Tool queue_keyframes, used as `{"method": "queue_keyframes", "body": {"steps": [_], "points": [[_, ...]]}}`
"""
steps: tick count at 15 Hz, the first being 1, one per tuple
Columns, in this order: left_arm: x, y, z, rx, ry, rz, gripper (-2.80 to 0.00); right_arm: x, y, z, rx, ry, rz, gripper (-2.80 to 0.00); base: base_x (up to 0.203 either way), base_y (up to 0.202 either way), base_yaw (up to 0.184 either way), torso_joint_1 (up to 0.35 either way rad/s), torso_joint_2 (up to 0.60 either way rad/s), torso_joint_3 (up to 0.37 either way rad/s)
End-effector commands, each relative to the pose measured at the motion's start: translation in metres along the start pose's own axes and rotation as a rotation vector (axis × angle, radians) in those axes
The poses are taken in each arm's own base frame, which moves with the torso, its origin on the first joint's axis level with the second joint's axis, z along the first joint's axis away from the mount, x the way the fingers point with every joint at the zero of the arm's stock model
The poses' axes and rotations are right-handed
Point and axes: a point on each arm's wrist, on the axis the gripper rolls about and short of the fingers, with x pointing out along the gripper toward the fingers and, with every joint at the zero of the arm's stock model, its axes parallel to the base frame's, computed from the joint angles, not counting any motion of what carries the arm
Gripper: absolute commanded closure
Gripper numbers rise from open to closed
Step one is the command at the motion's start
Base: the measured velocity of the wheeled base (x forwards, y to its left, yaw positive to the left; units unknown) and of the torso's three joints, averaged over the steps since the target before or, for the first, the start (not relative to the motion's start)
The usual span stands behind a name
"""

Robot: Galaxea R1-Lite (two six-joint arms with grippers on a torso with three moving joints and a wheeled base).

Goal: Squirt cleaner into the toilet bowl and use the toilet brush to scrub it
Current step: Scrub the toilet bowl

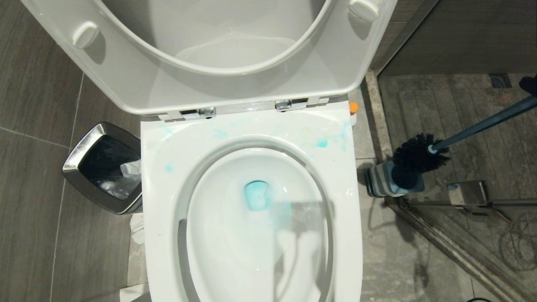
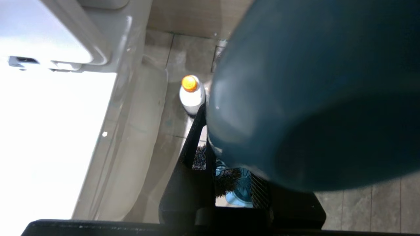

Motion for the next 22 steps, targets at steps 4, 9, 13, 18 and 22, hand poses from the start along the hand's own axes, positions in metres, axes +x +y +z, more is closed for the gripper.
{"method": "queue_keyframes", "body": {"steps": [4, 9, 13, 18, 22], "points": [[0.0, 0.0, 0.0, 0.001, 0.0, 0.001, 0.0, 0.003, 0.001, 0.006, -0.049, 0.002, 0.008, 0.0, 0.0, 0.0, 0.0, 0.0, 0.0, 0.0], [0.0, 0.0, 0.0, 0.003, 0.0, 0.0, 0.0, 0.025, 0.015, 0.007, -0.079, 0.028, 0.033, 0.0, 0.0, 0.0, 0.0, 0.0, 0.0, 0.005], [0.0, 0.0, 0.0, 0.004, 0.001, 0.0, 0.0, 0.043, 0.056, 0.014, -0.051, 0.042, 0.05, 0.0, 0.0, 0.0, 0.0, 0.004, 0.0, 0.152], [0.0, 0.0, 0.0, 0.004, 0.0, 0.001, 0.0, 0.068, 0.094, 0.024, -0.031, 0.045, 0.06, 0.0, 0.0, 0.0, 0.0, 0.002, 0.0, 0.2], [0.0, 0.0, 0.0, 0.006, 0.0, 0.001, 0.0, 0.088, 0.116, 0.033, -0.014, 0.027, 0.07, 0.0, 0.0, 0.0, 0.0, 0.003, 0.0, 0.199]]}}
